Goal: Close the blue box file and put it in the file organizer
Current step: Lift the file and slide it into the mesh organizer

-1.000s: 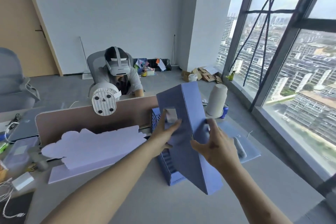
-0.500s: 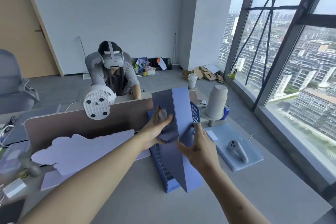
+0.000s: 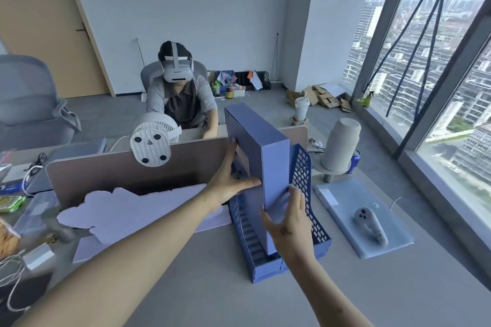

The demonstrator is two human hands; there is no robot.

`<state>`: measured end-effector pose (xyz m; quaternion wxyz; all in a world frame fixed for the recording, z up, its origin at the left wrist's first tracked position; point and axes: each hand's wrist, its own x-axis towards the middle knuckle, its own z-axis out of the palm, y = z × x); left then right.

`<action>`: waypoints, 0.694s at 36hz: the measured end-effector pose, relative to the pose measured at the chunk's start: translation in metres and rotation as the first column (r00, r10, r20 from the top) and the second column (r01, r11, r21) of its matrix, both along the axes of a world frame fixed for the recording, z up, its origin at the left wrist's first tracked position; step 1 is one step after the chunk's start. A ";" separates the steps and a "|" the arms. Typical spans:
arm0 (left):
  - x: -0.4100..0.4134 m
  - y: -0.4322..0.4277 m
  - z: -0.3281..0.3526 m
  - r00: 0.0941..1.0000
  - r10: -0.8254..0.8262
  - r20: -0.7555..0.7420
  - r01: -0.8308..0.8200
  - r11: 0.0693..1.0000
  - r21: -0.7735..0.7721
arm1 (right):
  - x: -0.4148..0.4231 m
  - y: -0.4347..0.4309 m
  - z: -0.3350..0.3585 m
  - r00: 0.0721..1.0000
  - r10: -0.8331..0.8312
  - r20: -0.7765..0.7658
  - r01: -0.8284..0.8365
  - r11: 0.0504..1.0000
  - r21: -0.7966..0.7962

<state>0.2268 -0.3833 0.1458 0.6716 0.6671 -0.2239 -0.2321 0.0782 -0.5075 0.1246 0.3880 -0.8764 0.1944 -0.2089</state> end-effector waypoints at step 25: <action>-0.029 0.017 -0.060 0.966 0.034 0.257 -0.113 0.948 0.296 | -0.006 0.019 -0.115 0.999 -0.040 -0.030 0.047 0.957 0.286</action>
